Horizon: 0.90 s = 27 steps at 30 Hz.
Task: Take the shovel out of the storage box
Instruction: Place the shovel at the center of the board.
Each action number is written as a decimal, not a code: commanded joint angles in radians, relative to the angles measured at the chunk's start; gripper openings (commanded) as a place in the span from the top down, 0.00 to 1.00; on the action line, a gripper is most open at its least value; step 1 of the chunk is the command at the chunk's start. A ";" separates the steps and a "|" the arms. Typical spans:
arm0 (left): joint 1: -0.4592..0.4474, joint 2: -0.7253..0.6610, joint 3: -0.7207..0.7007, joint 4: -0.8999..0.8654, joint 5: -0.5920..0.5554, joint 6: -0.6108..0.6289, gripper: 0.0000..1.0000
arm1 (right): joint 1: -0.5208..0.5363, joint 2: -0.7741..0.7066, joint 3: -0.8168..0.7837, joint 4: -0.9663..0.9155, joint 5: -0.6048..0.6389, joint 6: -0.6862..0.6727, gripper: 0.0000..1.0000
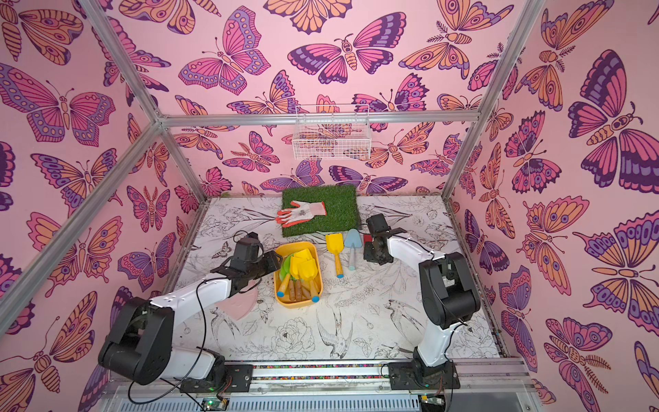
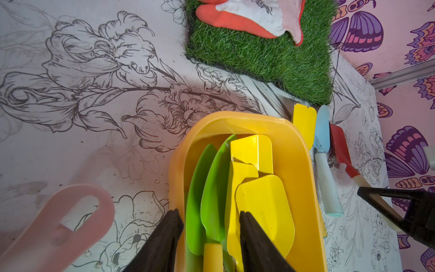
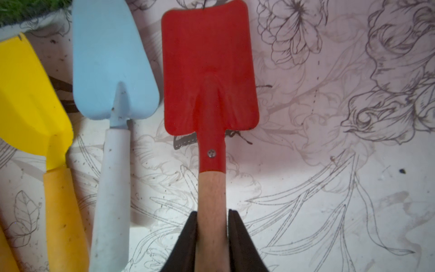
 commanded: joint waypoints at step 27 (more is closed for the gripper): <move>-0.003 0.033 -0.002 -0.035 0.012 0.015 0.52 | -0.010 -0.033 -0.001 -0.005 -0.009 -0.018 0.46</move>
